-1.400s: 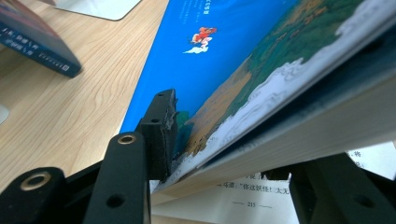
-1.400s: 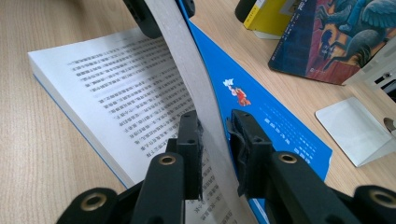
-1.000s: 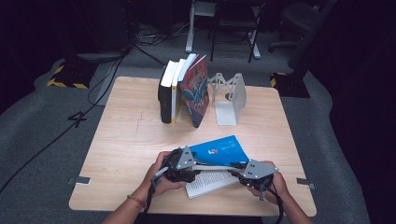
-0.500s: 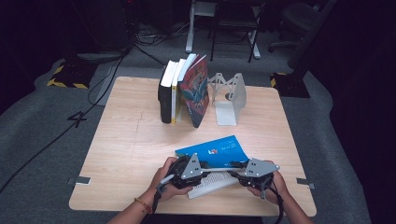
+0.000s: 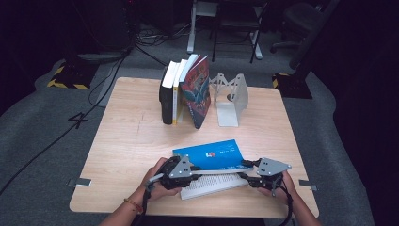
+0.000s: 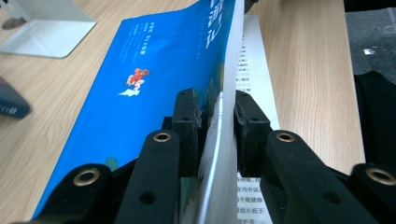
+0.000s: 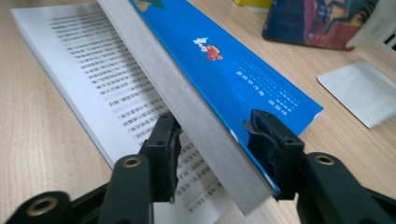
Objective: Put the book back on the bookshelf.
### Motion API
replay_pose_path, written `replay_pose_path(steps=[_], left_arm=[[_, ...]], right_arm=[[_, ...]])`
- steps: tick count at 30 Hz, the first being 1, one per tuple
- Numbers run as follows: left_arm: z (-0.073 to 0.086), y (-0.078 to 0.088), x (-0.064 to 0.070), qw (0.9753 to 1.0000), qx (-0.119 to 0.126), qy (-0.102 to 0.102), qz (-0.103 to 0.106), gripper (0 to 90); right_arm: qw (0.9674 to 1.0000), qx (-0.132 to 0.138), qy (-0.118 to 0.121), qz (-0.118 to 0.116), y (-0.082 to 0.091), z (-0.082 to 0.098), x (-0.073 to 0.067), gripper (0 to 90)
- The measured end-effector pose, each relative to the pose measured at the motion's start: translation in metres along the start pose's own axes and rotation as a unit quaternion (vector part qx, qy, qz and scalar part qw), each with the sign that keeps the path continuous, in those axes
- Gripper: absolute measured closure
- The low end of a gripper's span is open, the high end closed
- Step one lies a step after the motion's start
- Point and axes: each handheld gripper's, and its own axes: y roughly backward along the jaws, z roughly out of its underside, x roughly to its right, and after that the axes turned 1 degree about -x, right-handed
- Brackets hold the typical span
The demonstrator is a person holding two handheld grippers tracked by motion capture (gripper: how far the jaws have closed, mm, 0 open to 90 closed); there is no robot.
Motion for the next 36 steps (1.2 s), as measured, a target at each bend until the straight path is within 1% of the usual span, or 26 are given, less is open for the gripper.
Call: replay_pose_path(steps=[2, 4, 5, 7, 10, 11, 12, 13, 14, 15, 16, 17, 18, 19, 20, 21, 22, 23, 24, 25, 27, 31, 32, 33, 34, 36], left_arm=[[0.004, 0.005, -0.004, 1.0, 0.0, 0.004, 0.003, 73.5], [0.009, 0.01, -0.009, 0.9999, -0.002, 0.011, 0.006, 71.8], [0.01, 0.011, -0.01, 0.9999, -0.002, 0.013, 0.007, 71.8], [0.012, 0.016, -0.012, 0.9998, -0.009, 0.019, 0.002, 69.3], [0.012, 0.023, -0.011, 0.999, -0.032, 0.013, -0.027, 62.5], [0.012, 0.024, -0.009, 0.9986, -0.041, 0.008, -0.032, 62.0], [0.01, 0.025, -0.002, 0.9967, -0.061, -0.011, -0.051, 63.2], [0.01, 0.025, -0.002, 0.9967, -0.061, -0.011, -0.051, 63.2], [0.008, 0.025, 0.003, 0.996, -0.068, -0.016, -0.056, 63.2], [0.008, 0.025, 0.004, 0.9961, -0.067, -0.014, -0.056, 62.4], [0.007, 0.025, 0.005, 0.9956, -0.072, -0.012, -0.059, 62.2], [0.006, 0.024, 0.007, 0.9947, -0.081, -0.013, -0.063, 59.7], [0.006, 0.023, 0.006, 0.9943, -0.087, -0.006, -0.062, 58.6], [0.006, 0.023, 0.006, 0.9943, -0.087, -0.006, -0.062, 56.8], [0.006, 0.021, 0.007, 0.9945, -0.085, 0.0, -0.061, 56.8], [0.006, 0.02, 0.008, 0.9946, -0.085, -0.003, -0.059, 56.2], [0.006, 0.018, 0.009, 0.994, -0.087, -0.004, -0.066, 56.2], [0.006, 0.016, 0.011, 0.9933, -0.09, 0.0, -0.072, 54.3], [0.006, 0.012, 0.012, 0.9924, -0.093, -0.002, -0.081, 52.7], [0.006, 0.011, 0.012, 0.9912, -0.096, -0.001, -0.091, 56.8], [0.008, 0.01, 0.009, 0.9911, -0.093, 0.007, -0.095, 59.6], [0.013, 0.01, 0.005, 0.9924, -0.09, 0.001, -0.083, 65.2], [0.013, 0.01, 0.003, 0.9929, -0.091, -0.002, -0.076, 65.8], [0.014, 0.01, 0.002, 0.9934, -0.089, 0.001, -0.072, 66.2], [0.015, 0.011, 0.001, 0.9938, -0.087, 0.001, -0.07, 66.4], [0.016, 0.011, 0.0, 0.9944, -0.082, 0.005, -0.066, 66.6]], right_arm=[[1.0, 0.002, 0.002, -0.004, 0.0, 0.0, -0.001, 58.2], [0.9999, 0.008, 0.006, -0.009, 0.0, -0.003, -0.005, 62.5], [0.9999, 0.008, 0.006, -0.009, 0.0, -0.003, -0.005, 62.5], [0.9998, 0.004, 0.018, -0.01, -0.002, -0.007, -0.01, 65.3], [0.9993, 0.0, 0.035, -0.012, -0.004, -0.015, -0.019, 69.4], [0.9992, -0.001, 0.039, -0.012, -0.005, -0.018, -0.021, 70.1], [0.9987, -0.004, 0.049, -0.009, -0.006, -0.022, -0.025, 71.0], [0.9987, -0.004, 0.049, -0.009, -0.006, -0.022, -0.025, 71.0], [0.9987, -0.006, 0.051, -0.008, -0.006, -0.024, -0.027, 71.2], [0.9984, -0.008, 0.056, -0.007, -0.007, -0.027, -0.03, 71.6], [0.9981, -0.008, 0.061, -0.007, -0.007, -0.029, -0.031, 71.9], [0.9976, -0.01, 0.068, -0.009, -0.008, -0.034, -0.036, 72.5], [0.9974, -0.011, 0.07, -0.008, -0.008, -0.037, -0.038, 72.7], [0.9974, -0.011, 0.07, -0.008, -0.008, -0.037, -0.038, 72.7], [0.9974, -0.01, 0.071, -0.008, -0.009, -0.039, -0.039, 72.7], [0.9979, -0.01, 0.064, -0.01, -0.01, -0.044, -0.042, 73.1], [0.9979, -0.01, 0.064, -0.01, -0.01, -0.044, -0.042, 73.1], [0.9976, -0.012, 0.068, -0.01, -0.01, -0.047, -0.044, 73.6], [0.9976, -0.01, 0.068, -0.014, -0.011, -0.049, -0.045, 73.9], [0.9973, -0.009, 0.07, -0.017, -0.013, -0.053, -0.047, 74.3], [0.9972, -0.007, 0.072, -0.019, -0.015, -0.054, -0.049, 74.4], [0.9974, -0.002, 0.069, -0.021, -0.018, -0.055, -0.05, 72.0], [0.9978, 0.003, 0.059, -0.029, -0.018, -0.053, -0.048, 69.3], [0.9979, 0.006, 0.051, -0.039, -0.019, -0.052, -0.046, 65.4], [0.9981, 0.003, 0.05, -0.037, -0.02, -0.05, -0.044, 61.4], [0.9981, -0.021, 0.054, -0.023, -0.023, -0.045, -0.041, 60.3]])
